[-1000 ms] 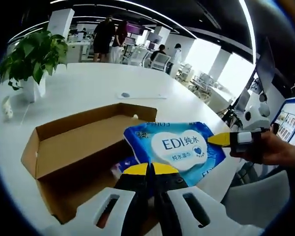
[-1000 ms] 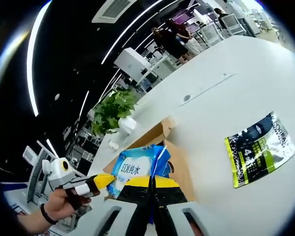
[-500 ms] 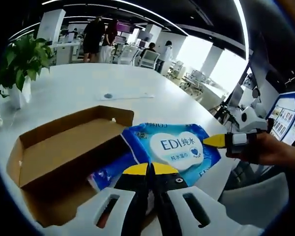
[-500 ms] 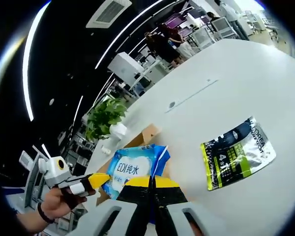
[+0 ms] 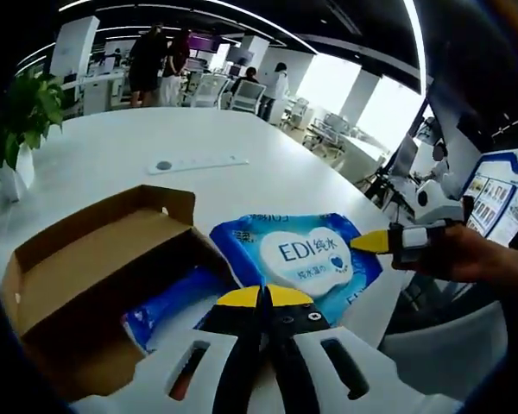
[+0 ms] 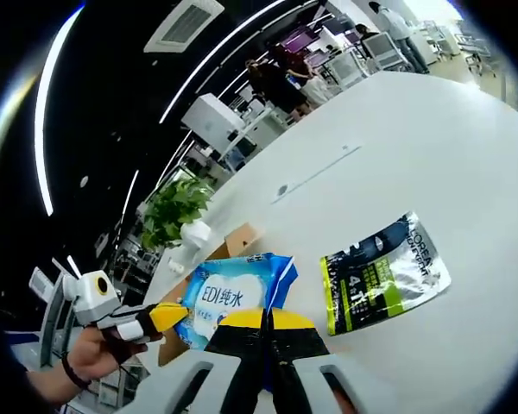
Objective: Operate the shoe box by opening the lid, removing the specified soft item, and placing it in the target area until the item is outside and the box remains undamaged.
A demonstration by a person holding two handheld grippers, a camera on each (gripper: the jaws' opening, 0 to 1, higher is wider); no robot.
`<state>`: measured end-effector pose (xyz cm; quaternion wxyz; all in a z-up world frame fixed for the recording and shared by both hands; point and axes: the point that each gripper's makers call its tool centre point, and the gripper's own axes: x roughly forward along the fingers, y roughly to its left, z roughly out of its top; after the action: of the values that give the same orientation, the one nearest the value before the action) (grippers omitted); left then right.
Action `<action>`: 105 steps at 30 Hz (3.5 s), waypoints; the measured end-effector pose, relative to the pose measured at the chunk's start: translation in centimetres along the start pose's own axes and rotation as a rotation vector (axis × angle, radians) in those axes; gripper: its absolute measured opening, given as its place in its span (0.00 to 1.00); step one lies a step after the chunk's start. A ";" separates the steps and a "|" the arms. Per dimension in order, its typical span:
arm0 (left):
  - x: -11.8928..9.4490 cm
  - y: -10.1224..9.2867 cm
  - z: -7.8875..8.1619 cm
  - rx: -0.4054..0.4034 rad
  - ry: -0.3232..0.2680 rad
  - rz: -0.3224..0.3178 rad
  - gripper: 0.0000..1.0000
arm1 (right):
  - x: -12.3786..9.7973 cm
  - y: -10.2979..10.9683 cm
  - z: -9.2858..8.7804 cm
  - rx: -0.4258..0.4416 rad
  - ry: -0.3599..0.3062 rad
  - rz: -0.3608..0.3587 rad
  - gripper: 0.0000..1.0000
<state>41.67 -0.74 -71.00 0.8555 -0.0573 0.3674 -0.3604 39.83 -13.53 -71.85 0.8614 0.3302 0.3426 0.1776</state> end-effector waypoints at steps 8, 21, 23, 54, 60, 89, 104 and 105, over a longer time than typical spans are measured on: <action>1.3 -1.3 0.1 0.018 0.013 -0.013 0.00 | -0.8 -1.5 0.4 -0.007 -0.001 -0.019 0.00; 3.6 -3.5 0.0 0.024 0.026 -0.041 0.00 | -2.4 -4.6 0.9 0.020 -0.005 -0.044 0.00; 4.0 -3.9 -0.1 0.025 0.030 -0.044 0.00 | -2.6 -5.0 1.0 0.022 -0.005 -0.047 0.00; 9.0 -5.1 -0.8 0.036 0.071 -0.060 0.00 | -1.9 -9.8 3.3 -0.007 0.046 -0.099 0.00; 9.7 -5.0 -0.7 0.030 0.072 -0.057 0.00 | -1.4 -10.2 4.0 -0.012 0.052 -0.100 0.00; 13.1 -4.2 -1.7 0.017 0.113 -0.017 0.00 | 1.3 -13.3 5.7 -0.041 0.089 -0.133 0.00; 13.8 -3.7 -1.9 0.008 0.126 0.001 0.00 | 2.2 -14.1 5.6 -0.045 0.103 -0.135 0.00; 13.9 -3.7 -1.9 0.011 0.128 0.003 0.00 | 2.2 -14.2 5.5 -0.044 0.105 -0.135 0.00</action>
<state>44.81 -12.26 -79.19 0.8311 -0.0290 0.4195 -0.3640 46.45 -24.99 -79.65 0.8592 0.2777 0.4050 0.1437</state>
